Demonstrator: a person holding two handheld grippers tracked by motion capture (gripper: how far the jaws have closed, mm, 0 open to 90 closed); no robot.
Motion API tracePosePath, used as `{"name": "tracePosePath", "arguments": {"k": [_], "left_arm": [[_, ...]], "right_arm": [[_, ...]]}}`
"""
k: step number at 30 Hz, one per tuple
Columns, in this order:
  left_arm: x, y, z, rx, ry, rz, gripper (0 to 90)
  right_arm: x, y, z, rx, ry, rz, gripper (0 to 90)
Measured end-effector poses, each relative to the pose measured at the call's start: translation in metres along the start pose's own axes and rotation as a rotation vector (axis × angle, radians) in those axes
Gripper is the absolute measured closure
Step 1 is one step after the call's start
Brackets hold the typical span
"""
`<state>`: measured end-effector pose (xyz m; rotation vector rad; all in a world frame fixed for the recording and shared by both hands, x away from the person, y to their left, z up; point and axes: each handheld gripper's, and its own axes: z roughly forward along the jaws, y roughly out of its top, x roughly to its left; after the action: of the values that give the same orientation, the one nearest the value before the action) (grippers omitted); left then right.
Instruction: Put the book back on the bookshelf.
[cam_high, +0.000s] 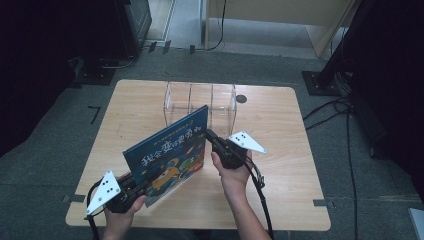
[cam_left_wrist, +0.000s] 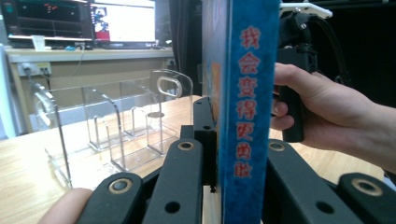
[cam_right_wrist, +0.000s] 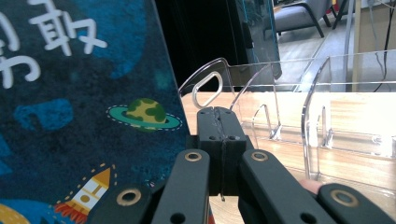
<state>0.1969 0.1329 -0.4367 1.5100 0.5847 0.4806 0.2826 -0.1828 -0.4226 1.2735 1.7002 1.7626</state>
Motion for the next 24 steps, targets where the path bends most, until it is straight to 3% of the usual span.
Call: {"name": "tracePosePath", "arguments": {"k": [6,11,15,18,21,24], "left_arm": [[0.006,0.002,-0.006,-0.006,0.033,-0.013,84.8],[0.011,0.003,-0.011,-0.009,0.06,-0.024,84.8],[0.015,0.004,-0.014,-0.016,0.08,-0.034,84.8],[0.017,0.007,-0.016,-0.014,0.093,-0.017,84.8],[0.02,0.009,-0.016,-0.013,0.111,-0.009,84.8],[0.023,0.009,-0.016,-0.021,0.12,-0.019,84.8]], "right_arm": [[-0.01,-0.005,-0.005,0.015,-0.037,0.001,90.0],[-0.03,-0.013,-0.025,0.04,-0.091,0.001,90.0],[-0.054,-0.023,-0.049,0.062,-0.161,0.017,90.0],[-0.071,-0.031,-0.067,0.096,-0.219,-0.003,88.9],[-0.087,-0.041,-0.085,0.137,-0.303,-0.043,82.6],[-0.104,-0.05,-0.102,0.164,-0.368,-0.033,70.5]]}}
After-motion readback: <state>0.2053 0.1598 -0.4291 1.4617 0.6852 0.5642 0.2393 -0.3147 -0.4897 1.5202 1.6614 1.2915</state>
